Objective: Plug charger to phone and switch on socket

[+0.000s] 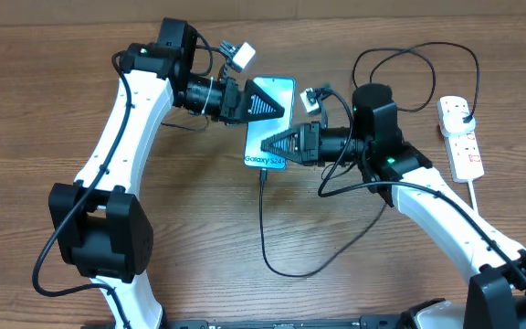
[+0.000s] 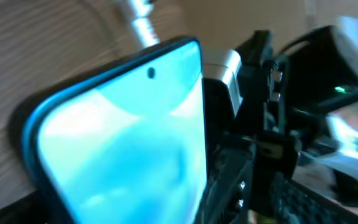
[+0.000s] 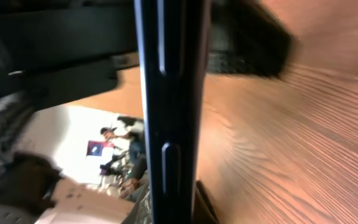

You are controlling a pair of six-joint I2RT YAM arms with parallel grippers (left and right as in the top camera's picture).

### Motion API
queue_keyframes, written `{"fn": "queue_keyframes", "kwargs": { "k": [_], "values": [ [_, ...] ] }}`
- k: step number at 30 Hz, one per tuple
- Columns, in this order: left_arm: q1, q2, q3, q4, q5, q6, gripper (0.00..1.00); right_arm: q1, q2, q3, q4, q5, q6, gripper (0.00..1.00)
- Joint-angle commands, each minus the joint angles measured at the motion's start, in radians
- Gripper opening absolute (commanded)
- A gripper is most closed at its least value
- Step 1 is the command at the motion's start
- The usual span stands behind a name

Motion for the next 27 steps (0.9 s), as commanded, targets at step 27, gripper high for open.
{"fn": "queue_keyframes", "kwargs": {
  "k": [27],
  "values": [
    [0.02, -0.004, -0.002, 0.1, -1.107, -0.286, 1.0, 0.041, 0.262, 0.012, -0.242, 0.439, -0.155, 0.04]
  ]
}}
